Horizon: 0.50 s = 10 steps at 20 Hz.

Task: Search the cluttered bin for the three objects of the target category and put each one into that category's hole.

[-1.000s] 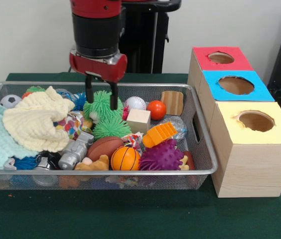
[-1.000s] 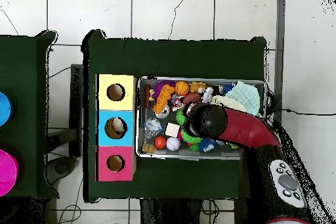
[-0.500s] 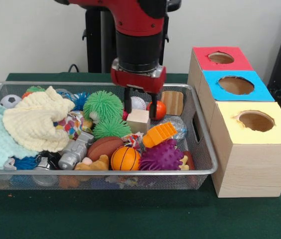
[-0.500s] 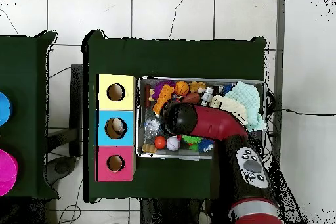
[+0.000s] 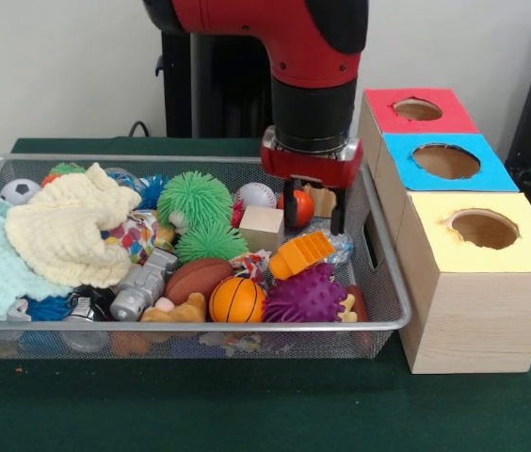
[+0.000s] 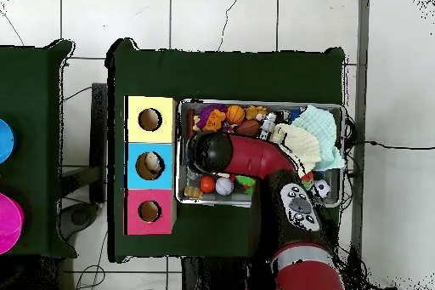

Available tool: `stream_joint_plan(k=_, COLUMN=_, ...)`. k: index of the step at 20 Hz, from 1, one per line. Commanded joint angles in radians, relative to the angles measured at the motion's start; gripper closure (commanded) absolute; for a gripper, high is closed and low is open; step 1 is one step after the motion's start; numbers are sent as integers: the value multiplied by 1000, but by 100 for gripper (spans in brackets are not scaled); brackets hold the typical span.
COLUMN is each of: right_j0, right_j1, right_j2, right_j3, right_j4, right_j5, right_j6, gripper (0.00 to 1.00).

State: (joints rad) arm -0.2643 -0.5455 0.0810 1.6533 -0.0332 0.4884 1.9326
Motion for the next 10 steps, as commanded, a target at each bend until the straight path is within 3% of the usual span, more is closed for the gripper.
stream_joint_plan(k=1, right_j0=9, right_j1=64, right_j2=32, right_j3=2, right_j4=64, right_j5=-59, right_j6=195, gripper=0)
stream_joint_plan(k=10, right_j0=20, right_j1=150, right_j2=3, right_j3=-6, right_j4=70, right_j5=-108, right_j6=186, gripper=0)
